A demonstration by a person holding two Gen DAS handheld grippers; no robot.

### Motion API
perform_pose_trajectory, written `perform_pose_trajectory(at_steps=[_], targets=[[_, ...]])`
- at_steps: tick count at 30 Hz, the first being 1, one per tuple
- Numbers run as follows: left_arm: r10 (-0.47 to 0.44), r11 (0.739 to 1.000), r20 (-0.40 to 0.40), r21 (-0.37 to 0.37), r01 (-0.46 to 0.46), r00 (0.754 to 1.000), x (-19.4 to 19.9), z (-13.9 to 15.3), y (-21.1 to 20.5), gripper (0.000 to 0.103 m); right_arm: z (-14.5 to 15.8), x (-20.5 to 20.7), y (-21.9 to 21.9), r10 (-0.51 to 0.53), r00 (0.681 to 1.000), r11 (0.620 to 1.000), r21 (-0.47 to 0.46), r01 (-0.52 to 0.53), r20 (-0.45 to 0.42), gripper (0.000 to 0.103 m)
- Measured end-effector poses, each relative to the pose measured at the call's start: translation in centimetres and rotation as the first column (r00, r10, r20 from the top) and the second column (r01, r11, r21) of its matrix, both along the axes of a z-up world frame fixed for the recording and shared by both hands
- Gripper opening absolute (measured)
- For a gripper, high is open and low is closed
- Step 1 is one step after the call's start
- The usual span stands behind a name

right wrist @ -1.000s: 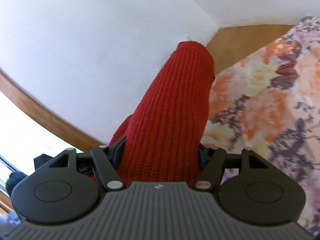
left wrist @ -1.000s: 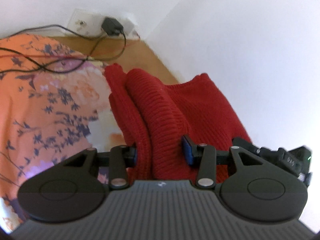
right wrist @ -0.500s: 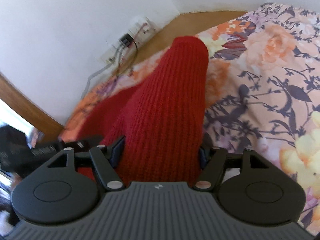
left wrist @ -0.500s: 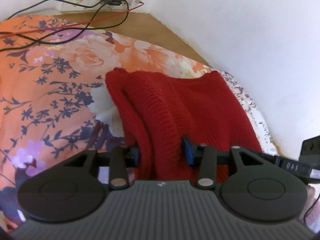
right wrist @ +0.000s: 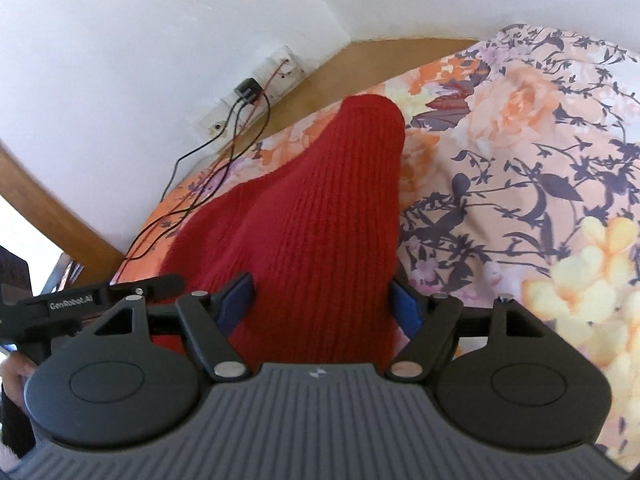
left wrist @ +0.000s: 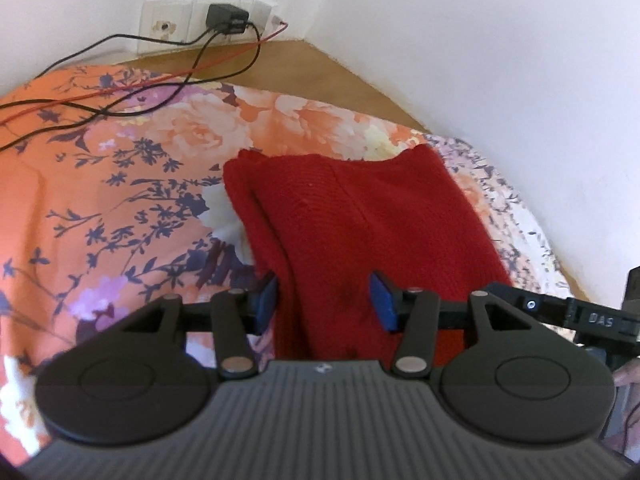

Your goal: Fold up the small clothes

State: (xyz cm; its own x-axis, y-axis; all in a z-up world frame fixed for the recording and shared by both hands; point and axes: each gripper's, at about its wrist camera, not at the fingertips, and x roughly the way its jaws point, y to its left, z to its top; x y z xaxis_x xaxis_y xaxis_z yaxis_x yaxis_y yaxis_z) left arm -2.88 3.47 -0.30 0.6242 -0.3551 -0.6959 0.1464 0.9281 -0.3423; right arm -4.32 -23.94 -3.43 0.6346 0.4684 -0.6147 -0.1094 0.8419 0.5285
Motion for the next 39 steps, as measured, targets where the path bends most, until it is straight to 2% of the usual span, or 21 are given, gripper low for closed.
perform_pose_trajectory(at_steps=[1, 3, 6, 10, 11, 17, 25, 28, 30, 32, 39], targets=[[0.0, 1.0, 0.002, -0.006, 0.0, 1.0, -0.4, 0.3, 0.1, 0.052, 0.1, -0.3, -0.3, 0.001, 1.0, 1.0, 0.005, -0.001, -0.003, 0.069], [0.001, 1.0, 0.009, -0.009, -0.001, 1.0, -1.2, 0.7, 0.3, 0.053, 0.2, -0.7, -0.4, 0.016, 1.0, 1.0, 0.007, -0.016, -0.01, 0.065], [-0.013, 1.0, 0.013, 0.025, 0.012, 1.0, -1.8, 0.8, 0.2, 0.053, 0.6, -1.0, 0.8, 0.054, 0.999, 0.998, -0.037, -0.053, 0.009, 0.063], [0.02, 0.984, 0.018, 0.176, -0.023, 1.0, -1.4, -0.4, -0.4, 0.055, 0.6, -0.3, 3.3, 0.087, 0.996, 0.987, -0.139, -0.084, 0.015, 0.063], [0.026, 0.98, 0.017, 0.195, -0.029, 1.0, -1.1, -1.0, -0.4, 0.055, 0.4, 0.0, 3.7, 0.088, 0.996, 0.984, -0.159, -0.084, 0.015, 0.064], [0.051, 0.981, 0.02, 0.184, -0.054, 0.999, -0.2, -2.3, 0.2, 0.061, -0.1, 1.2, 4.9, 0.072, 0.997, 0.976, -0.204, -0.072, -0.006, 0.068], [0.105, 0.985, 0.025, 0.138, -0.107, 0.994, -1.9, -0.3, -0.5, 0.059, 1.1, 0.0, 3.6, 0.019, 1.0, 0.985, -0.17, -0.019, -0.002, 0.076], [0.109, 0.984, 0.047, 0.137, -0.115, 0.993, -3.4, 1.0, -1.5, 0.068, 1.9, -1.4, 3.1, 0.005, 1.0, 0.986, -0.166, -0.001, 0.025, 0.084], [0.107, 0.984, 0.055, 0.139, -0.114, 0.993, -4.3, 1.6, -2.2, 0.069, 2.4, -2.4, 3.0, 0.001, 0.999, 0.986, -0.164, 0.006, 0.044, 0.088], [0.114, 0.981, 0.046, 0.151, -0.12, 0.992, -5.2, 1.9, -2.9, 0.083, 2.6, -3.4, 3.1, -0.006, 0.998, 0.986, -0.166, 0.015, 0.056, 0.091], [0.138, 0.973, 0.018, 0.185, -0.139, 0.99, -7.3, 1.5, -5.1, 0.084, 2.9, -6.4, 3.9, -0.02, 0.997, 0.982, -0.184, 0.034, 0.081, 0.096]])
